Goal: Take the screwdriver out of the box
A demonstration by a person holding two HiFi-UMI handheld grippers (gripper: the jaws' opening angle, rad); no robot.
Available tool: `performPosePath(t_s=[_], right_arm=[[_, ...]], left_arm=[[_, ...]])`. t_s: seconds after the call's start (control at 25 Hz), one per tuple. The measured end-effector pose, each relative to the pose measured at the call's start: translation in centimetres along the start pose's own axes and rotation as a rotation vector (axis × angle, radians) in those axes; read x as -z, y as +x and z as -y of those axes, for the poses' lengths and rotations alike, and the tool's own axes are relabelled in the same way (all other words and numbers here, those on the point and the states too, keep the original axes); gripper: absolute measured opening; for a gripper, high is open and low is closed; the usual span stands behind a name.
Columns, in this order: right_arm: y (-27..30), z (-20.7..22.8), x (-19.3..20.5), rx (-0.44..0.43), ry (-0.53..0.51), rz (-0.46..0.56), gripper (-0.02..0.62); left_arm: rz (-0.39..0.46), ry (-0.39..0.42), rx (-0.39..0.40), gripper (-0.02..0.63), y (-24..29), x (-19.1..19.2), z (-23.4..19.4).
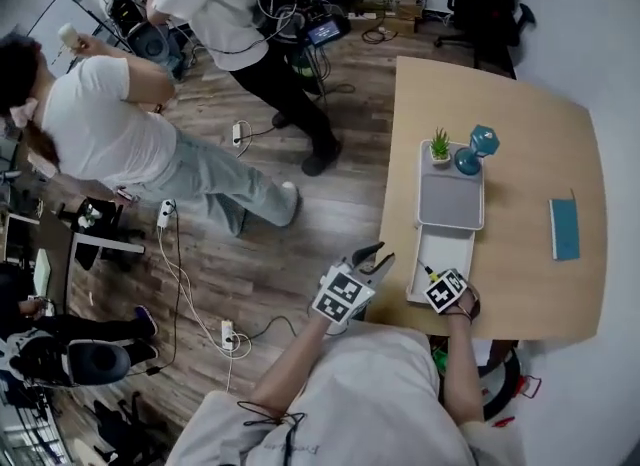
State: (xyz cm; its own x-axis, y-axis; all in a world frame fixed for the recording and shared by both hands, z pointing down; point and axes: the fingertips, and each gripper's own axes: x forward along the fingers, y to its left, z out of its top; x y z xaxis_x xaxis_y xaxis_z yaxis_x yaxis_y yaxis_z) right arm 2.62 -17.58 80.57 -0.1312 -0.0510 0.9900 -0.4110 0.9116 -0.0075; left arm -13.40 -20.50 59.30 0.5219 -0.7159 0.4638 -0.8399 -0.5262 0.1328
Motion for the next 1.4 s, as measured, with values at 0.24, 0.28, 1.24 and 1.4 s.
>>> performPosePath(t_s=[0.24,0.28,1.24,1.4], right_arm=[[-0.1,0.1,-0.4,0.014,0.048,0.002,0.086],[-0.1,0.1,-0.3,0.015,0.053,0.002,0.086],[-2.0,0.4,-0.7,0.098,0.203,0.148,0.080],[-2.4,0.8,-1.0,0.098,0.244,0.188,0.080]], left_arm=[[0.032,-0.038,0.008,0.112,-2.3,1.3,0.7],[0.035,-0.036,-0.001,0.112,-2.4,1.5,0.7],[0.064,-0.060,0.133,0.110,-0.8,1.8,4.9],[0.052,-0.061,0.137,0.110,-0.2,2.5,5.1]])
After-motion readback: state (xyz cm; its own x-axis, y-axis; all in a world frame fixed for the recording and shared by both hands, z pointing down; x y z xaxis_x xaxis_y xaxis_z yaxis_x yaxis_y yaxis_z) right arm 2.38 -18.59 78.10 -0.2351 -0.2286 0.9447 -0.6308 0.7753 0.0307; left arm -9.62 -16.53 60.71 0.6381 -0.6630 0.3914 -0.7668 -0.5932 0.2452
